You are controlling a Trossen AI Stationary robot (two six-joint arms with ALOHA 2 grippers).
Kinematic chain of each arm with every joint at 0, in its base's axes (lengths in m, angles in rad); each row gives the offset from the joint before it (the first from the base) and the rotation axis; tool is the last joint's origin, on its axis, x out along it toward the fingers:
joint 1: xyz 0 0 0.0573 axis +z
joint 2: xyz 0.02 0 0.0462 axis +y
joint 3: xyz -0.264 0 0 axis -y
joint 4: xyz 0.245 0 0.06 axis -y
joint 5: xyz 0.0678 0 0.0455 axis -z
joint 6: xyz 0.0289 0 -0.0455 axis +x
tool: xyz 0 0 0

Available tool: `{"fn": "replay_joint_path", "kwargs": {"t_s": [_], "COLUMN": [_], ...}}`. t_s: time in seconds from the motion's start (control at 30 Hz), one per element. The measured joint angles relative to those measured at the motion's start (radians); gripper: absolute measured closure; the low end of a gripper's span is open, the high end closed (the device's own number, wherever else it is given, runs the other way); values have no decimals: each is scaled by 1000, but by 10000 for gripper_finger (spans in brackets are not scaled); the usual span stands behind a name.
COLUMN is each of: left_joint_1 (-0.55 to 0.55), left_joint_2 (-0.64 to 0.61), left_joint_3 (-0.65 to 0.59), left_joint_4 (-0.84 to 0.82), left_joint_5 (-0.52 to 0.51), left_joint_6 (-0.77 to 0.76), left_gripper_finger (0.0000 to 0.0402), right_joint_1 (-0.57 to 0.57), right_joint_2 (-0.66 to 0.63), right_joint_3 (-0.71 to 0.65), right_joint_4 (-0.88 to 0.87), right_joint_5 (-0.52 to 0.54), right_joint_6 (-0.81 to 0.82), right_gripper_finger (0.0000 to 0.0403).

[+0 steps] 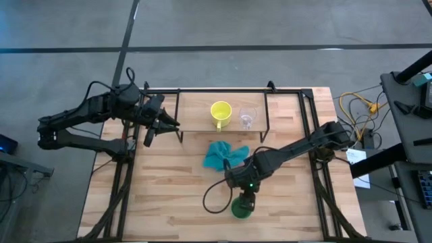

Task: Stack small to large cups/mugs on shelf
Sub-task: Put the green cup on the shelf

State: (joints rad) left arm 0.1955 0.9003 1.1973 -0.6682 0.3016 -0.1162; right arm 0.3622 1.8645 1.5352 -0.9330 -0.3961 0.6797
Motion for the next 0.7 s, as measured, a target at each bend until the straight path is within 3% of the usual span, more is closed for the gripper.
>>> {"fn": "replay_joint_path", "kwargs": {"t_s": [0.23, 0.7], "left_joint_1": [1, 0], "left_joint_2": [0, 0], "left_joint_3": [0, 0], "left_joint_4": [2, 4], "left_joint_5": [0, 1], "left_joint_6": [-2, -8], "left_gripper_finger": [327, 327], "right_joint_1": [0, -1], "right_joint_2": [-1, 0], "right_joint_3": [0, 1], "right_joint_4": [2, 81], "right_joint_5": [89, 119], "right_joint_6": [-15, -61], "right_gripper_finger": [286, 388]}}
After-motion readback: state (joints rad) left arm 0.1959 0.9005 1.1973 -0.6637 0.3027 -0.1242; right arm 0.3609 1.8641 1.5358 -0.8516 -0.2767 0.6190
